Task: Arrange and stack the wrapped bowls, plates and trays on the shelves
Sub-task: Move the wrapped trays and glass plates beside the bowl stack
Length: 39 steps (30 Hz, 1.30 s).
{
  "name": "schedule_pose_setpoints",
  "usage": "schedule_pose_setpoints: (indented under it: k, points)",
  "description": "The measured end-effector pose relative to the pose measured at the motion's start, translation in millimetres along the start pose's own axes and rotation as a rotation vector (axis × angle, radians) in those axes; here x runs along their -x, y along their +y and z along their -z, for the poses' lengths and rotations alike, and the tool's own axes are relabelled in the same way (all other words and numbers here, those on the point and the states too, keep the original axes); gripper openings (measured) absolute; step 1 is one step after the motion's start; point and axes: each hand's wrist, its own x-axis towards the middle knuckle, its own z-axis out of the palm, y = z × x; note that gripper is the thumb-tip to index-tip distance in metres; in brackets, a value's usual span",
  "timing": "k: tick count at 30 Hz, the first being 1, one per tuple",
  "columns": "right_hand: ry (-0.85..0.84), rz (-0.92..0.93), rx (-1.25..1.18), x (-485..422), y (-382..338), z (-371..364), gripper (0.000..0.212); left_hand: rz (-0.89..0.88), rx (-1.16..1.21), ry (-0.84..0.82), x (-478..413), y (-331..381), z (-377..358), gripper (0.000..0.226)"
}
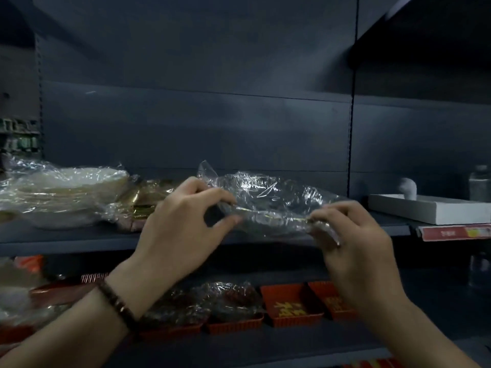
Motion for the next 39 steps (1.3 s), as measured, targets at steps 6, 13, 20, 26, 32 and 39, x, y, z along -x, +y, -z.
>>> schedule_pose_setpoints:
  k: [6,13,20,26,32,39]
  points:
    - [0.006,0.052,-0.001,-64,38,-58,0.018,0.117,-0.152,-0.029,-55,-20,-29,0.032]
    - [0.040,0.059,-0.019,-108,88,-133,0.014,0.166,-0.190,-0.068,-97,-40,-78,0.027]
    - [-0.123,-0.060,-0.036,-127,129,-185,0.025,0.204,-0.288,-0.126,-119,-62,-136,0.023]
    - [-0.375,-0.115,0.019,-109,140,-208,0.023,0.191,-0.295,-0.280,-114,-88,-182,0.015]
    - [-0.436,-0.133,0.052,-104,142,-207,0.028,0.173,-0.246,-0.389,-98,-79,-192,0.010]
    - [-0.572,-0.195,0.073,-97,134,-199,0.049,0.240,-0.101,-0.426,-86,-78,-187,0.029]
